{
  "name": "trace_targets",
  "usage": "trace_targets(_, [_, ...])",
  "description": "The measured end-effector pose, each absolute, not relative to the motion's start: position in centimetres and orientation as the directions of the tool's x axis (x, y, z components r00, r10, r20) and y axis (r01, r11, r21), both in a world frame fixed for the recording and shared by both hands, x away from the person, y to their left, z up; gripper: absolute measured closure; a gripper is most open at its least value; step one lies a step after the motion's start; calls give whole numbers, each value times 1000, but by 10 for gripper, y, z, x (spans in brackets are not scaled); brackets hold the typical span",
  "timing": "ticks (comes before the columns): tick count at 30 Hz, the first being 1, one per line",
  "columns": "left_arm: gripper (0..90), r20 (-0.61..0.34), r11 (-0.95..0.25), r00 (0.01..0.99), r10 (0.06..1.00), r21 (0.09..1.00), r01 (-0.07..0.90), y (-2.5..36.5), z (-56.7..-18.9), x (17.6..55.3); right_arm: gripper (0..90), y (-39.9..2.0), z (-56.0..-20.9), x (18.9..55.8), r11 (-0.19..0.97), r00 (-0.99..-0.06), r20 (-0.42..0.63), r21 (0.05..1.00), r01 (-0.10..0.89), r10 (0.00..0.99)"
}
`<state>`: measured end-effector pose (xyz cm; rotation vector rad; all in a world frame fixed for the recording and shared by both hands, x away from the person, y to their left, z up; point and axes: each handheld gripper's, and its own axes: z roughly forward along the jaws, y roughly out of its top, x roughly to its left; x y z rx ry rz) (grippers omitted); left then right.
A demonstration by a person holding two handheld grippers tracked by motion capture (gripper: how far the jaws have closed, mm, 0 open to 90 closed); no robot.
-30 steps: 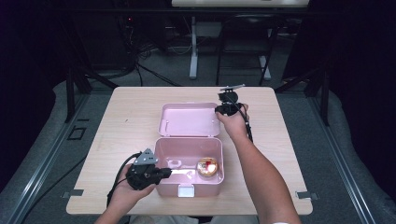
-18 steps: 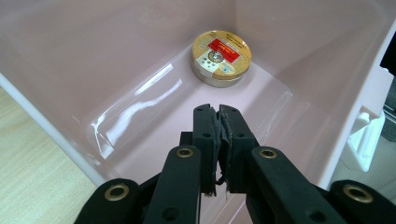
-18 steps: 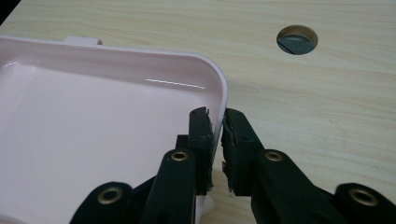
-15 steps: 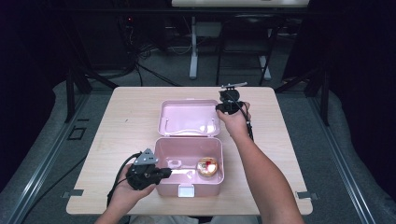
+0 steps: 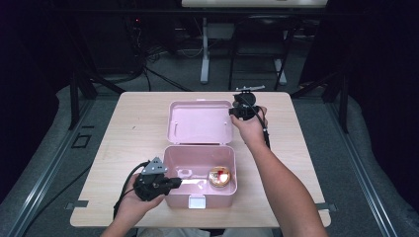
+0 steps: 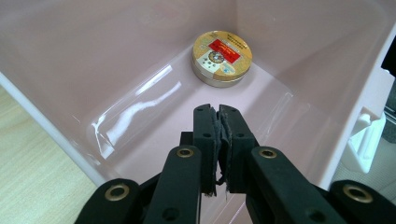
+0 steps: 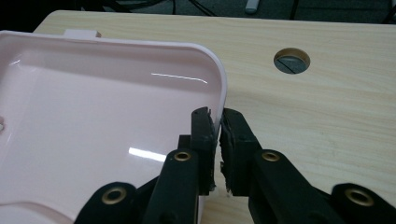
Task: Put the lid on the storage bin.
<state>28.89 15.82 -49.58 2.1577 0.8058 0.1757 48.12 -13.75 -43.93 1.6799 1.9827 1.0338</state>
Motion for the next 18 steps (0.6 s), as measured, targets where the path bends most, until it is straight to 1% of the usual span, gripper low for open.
trace_targets(9, [862, -139, -468, 785, 604, 736, 490, 158, -496, 289, 851, -140, -427, 470, 31, -261, 198, 739, 673, 945])
trace_targets(18, [864, -138, -467, 783, 606, 735, 491, 158, -496, 289, 857, -142, -419, 460, 47, -287, 179, 772, 634, 941])
